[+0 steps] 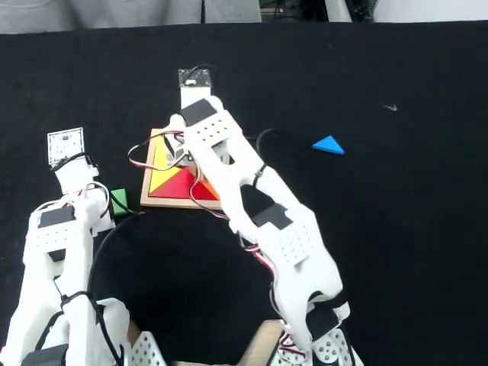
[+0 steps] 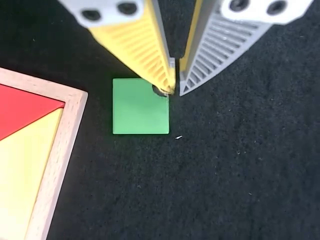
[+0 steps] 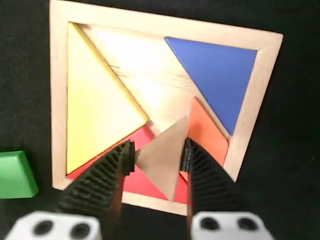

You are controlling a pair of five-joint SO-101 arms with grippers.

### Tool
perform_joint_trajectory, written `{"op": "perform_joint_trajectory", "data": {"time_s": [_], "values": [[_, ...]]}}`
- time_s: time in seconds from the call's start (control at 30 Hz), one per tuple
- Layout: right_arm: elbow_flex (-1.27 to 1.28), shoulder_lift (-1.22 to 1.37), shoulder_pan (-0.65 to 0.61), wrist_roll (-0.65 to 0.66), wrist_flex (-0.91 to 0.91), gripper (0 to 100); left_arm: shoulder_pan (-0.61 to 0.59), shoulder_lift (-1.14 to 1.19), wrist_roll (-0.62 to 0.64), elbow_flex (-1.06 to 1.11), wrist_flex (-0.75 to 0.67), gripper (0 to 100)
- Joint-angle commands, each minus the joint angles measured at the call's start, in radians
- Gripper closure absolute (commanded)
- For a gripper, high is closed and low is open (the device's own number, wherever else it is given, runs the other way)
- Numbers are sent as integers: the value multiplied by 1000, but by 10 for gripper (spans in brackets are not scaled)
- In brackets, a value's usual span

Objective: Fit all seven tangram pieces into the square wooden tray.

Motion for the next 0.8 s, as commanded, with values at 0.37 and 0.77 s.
{"op": "perform_joint_trajectory", "data": {"time_s": [0.37, 0.77], "values": [[-162, -12, -14, 78, 74, 800, -13, -25, 5, -8, -8, 970], [-229, -50, 2, 456, 235, 988, -38, -25, 5, -19, -8, 970]]}}
